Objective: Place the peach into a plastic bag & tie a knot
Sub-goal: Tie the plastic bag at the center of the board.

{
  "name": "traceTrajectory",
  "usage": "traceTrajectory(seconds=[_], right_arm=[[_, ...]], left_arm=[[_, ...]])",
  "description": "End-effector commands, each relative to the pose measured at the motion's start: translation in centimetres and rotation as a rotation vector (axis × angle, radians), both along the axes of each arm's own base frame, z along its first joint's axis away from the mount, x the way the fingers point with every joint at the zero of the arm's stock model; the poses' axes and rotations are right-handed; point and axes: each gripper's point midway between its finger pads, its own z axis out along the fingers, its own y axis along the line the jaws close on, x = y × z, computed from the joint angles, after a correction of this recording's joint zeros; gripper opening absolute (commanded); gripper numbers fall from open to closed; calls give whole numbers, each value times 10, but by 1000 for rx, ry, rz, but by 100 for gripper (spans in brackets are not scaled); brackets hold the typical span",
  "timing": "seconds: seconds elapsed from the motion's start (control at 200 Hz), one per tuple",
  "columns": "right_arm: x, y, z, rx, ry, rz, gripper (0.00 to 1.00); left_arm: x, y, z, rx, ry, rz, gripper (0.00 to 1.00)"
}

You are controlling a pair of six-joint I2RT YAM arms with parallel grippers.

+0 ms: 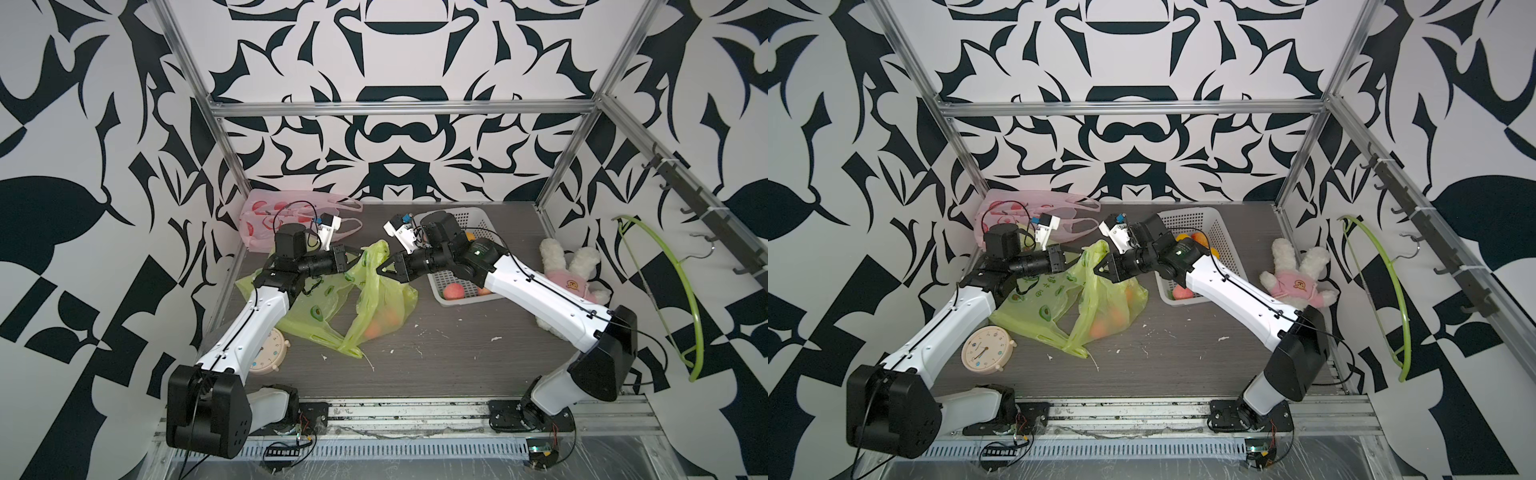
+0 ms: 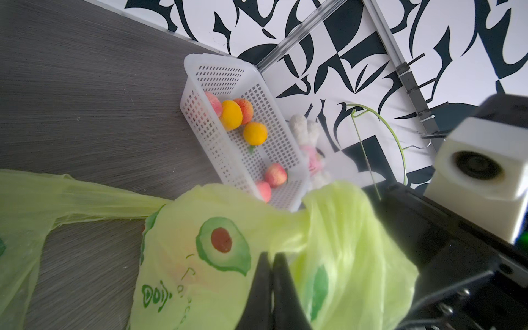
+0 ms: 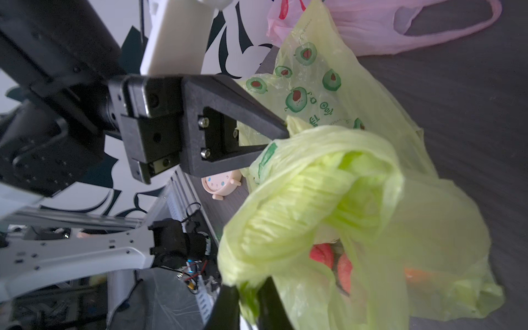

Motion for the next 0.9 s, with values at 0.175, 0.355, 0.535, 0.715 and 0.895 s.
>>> traceTrajectory(seconds=[0.175,0.355,0.535,0.715,0.895], right_arm=[[-16,-28,16,-15,-70,-34,0],[-33,-62,-15,-100,-64,-97,0],[-42,-95,-37,-160,-75,-190,0],[-37,-130,-53,-253,-95,-316,0],[-20,-173,-68,-286,-26,-463,0]], left_arm=[[17,21,29,80,-46,74,0],[46,51,53,106,-44,143,0],[71,86,60,143,-30,247,0],[90,128,57,134,-4,363,0],[114,188,45,245,5,589,0]])
